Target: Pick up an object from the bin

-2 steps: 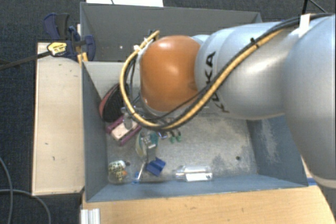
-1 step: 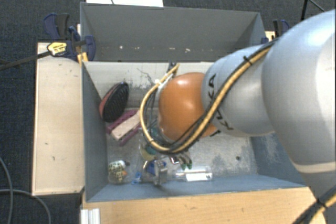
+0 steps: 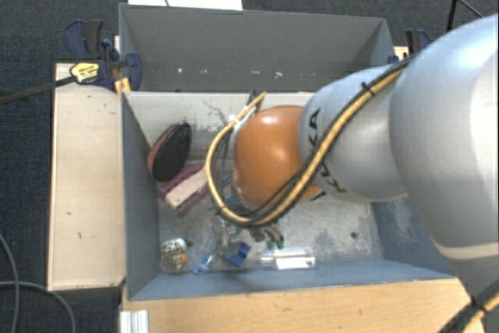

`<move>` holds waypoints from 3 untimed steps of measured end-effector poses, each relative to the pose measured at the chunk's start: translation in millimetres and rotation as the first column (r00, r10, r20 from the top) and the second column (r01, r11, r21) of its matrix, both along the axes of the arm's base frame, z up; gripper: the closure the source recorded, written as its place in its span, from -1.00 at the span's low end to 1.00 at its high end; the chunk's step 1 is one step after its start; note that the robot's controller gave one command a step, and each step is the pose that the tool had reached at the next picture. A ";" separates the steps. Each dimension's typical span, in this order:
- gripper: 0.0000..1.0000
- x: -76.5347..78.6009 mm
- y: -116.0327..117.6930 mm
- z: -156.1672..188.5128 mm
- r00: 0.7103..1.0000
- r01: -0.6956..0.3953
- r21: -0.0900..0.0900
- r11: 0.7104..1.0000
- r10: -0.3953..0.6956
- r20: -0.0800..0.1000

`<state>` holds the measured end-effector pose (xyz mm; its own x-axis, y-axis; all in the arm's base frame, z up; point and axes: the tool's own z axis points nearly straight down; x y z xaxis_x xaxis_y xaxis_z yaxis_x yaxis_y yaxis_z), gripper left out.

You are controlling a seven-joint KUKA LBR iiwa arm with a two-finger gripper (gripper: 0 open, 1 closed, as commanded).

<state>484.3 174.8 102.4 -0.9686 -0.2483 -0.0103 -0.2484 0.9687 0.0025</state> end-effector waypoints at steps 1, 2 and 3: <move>1.00 16.8 34.7 35.9 0.883 0.469 0.000 0.883 -0.469 -0.006; -1.00 16.2 33.6 34.8 0.883 0.470 -0.003 0.883 -0.470 -0.007; -1.00 -5.5 -1.4 -32.9 0.921 0.390 0.000 0.921 -0.390 -0.003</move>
Offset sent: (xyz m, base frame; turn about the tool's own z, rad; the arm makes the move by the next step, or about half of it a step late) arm 0.0155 0.0335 0.0345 0.4900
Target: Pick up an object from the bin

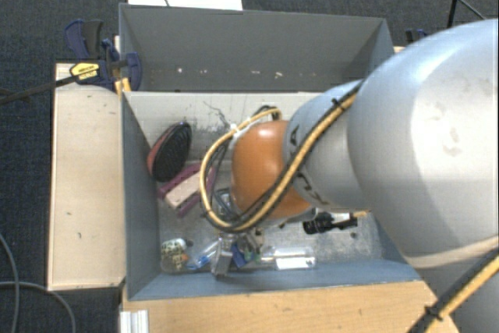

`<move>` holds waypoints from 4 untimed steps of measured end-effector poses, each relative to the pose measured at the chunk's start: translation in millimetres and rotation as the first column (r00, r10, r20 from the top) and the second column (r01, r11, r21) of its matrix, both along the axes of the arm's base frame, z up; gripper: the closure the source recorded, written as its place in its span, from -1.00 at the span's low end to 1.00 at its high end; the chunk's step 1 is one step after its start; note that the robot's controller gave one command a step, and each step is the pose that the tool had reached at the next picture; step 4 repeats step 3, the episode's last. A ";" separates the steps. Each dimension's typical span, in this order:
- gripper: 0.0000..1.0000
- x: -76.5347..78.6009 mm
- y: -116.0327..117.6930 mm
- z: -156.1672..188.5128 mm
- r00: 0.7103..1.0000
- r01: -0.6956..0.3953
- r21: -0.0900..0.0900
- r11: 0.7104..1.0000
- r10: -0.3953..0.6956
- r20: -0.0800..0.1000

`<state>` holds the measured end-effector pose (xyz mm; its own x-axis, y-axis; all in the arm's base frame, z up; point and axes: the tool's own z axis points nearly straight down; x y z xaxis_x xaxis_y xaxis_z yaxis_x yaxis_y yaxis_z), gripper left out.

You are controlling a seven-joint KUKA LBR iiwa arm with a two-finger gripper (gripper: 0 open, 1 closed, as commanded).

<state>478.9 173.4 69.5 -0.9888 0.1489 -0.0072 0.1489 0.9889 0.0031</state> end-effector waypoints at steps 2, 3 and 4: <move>1.00 0.4 -69.6 2.8 0.990 0.143 -0.001 0.990 -0.143 -0.005; 1.00 3.3 -51.8 142.9 0.990 0.140 0.002 0.990 -0.140 0.001; 1.00 3.3 -51.8 142.9 0.990 0.140 0.002 0.990 -0.140 0.001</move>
Offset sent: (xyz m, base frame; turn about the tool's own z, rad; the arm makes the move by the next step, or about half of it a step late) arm -0.0007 -0.0694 0.0023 0.1335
